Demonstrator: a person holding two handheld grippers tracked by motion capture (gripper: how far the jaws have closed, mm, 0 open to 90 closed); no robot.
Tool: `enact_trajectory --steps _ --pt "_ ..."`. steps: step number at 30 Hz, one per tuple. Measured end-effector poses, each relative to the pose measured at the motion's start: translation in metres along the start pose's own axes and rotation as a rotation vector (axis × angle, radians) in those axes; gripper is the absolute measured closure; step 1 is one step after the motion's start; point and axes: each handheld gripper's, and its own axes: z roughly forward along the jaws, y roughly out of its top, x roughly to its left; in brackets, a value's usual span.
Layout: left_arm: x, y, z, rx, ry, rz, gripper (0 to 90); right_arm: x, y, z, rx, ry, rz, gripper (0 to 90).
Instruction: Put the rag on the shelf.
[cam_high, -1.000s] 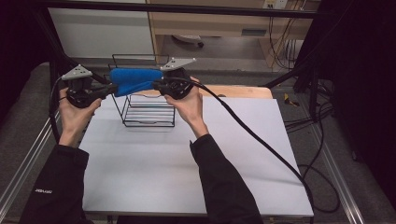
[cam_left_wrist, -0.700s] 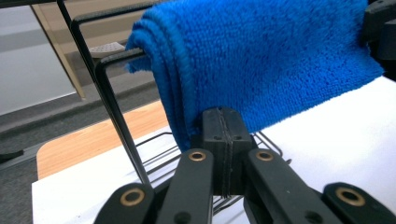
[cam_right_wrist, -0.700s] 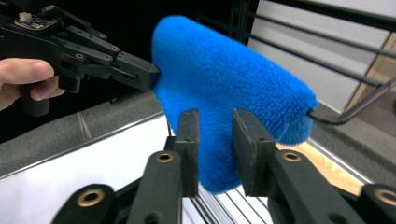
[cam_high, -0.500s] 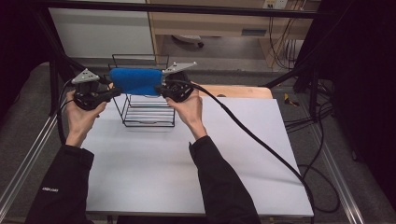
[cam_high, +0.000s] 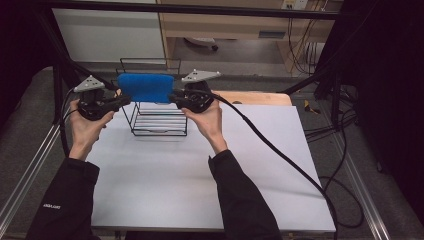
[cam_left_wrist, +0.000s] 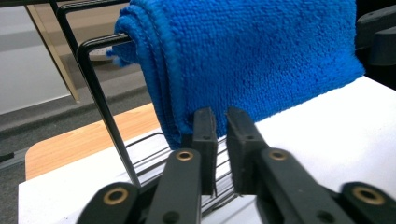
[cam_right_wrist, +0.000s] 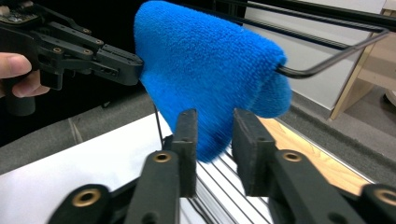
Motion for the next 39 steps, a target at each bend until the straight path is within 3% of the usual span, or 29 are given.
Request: enact_trajectory --steps 9,19,29,39 --pt "-0.011 -0.014 -0.008 0.035 -0.003 0.011 59.0 -0.008 -0.009 -0.039 -0.011 -0.017 0.032 40.9" --pt "-0.029 -0.038 -0.008 0.061 -0.023 0.014 30.6 -0.024 -0.036 -0.084 0.013 -0.061 0.084 15.1" --pt "-0.05 -0.066 -0.002 0.113 -0.053 0.024 12.9 -0.036 -0.076 -0.123 0.041 -0.098 0.124 6.1" --pt "-0.066 -0.096 0.001 0.123 -0.077 0.033 5.8 -0.041 -0.123 -0.154 0.071 -0.106 0.166 3.3"
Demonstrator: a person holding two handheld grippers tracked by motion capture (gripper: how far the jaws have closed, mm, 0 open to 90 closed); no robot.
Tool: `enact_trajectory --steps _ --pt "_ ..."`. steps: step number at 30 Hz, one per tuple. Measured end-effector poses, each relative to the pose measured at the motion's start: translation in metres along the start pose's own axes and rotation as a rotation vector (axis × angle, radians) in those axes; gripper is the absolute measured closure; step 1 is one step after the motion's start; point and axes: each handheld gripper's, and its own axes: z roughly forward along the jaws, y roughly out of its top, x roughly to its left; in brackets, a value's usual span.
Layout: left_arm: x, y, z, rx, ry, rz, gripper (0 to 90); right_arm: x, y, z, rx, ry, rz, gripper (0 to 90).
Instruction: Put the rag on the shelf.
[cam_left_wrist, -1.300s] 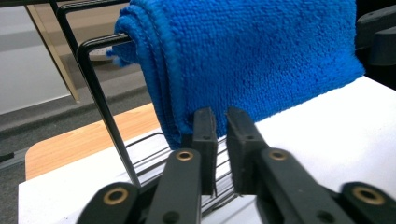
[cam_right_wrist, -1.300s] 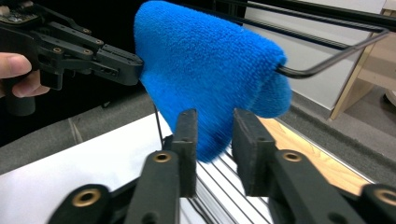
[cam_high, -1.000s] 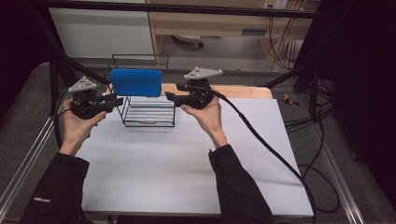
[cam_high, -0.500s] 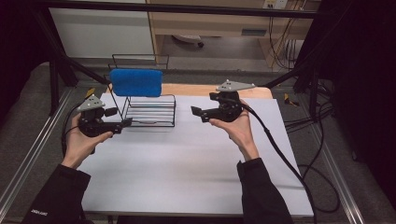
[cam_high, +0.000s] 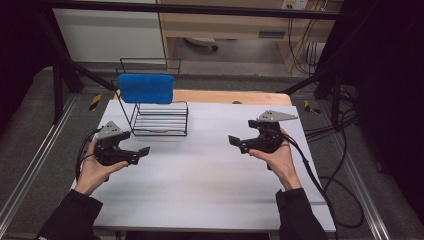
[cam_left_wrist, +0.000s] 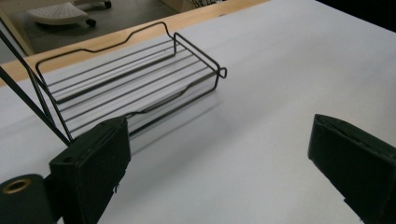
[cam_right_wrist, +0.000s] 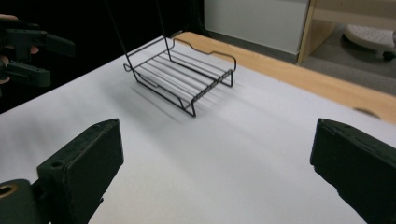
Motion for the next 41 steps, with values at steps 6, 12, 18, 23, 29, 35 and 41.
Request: enact_trajectory --steps 6,12,18,23,29,35,41 --pt "-0.004 -0.02 0.008 0.008 -0.016 -0.018 5.9 -0.012 -0.036 -0.012 0.026 -0.013 0.041 0.9" --pt "-0.007 -0.042 0.014 0.027 -0.024 -0.02 5.9 -0.022 -0.068 -0.021 0.047 -0.015 0.067 0.6" --pt "-0.008 -0.061 0.016 0.044 -0.038 -0.019 6.2 -0.03 -0.1 -0.03 0.078 -0.02 0.078 0.6" --pt "-0.008 -0.071 0.017 0.056 -0.032 0.0 6.4 -0.035 -0.12 -0.036 0.097 -0.029 0.089 0.6" --pt "-0.009 -0.076 0.017 0.064 -0.032 0.015 6.4 -0.041 -0.137 -0.046 0.095 -0.045 0.103 0.6" --pt "-0.01 -0.08 0.019 0.074 -0.041 0.017 6.4 -0.043 -0.144 -0.053 0.1 -0.061 0.118 0.6" --pt "-0.01 -0.083 0.02 0.088 -0.043 0.022 6.4 -0.043 -0.145 -0.052 0.107 -0.057 0.109 0.6"
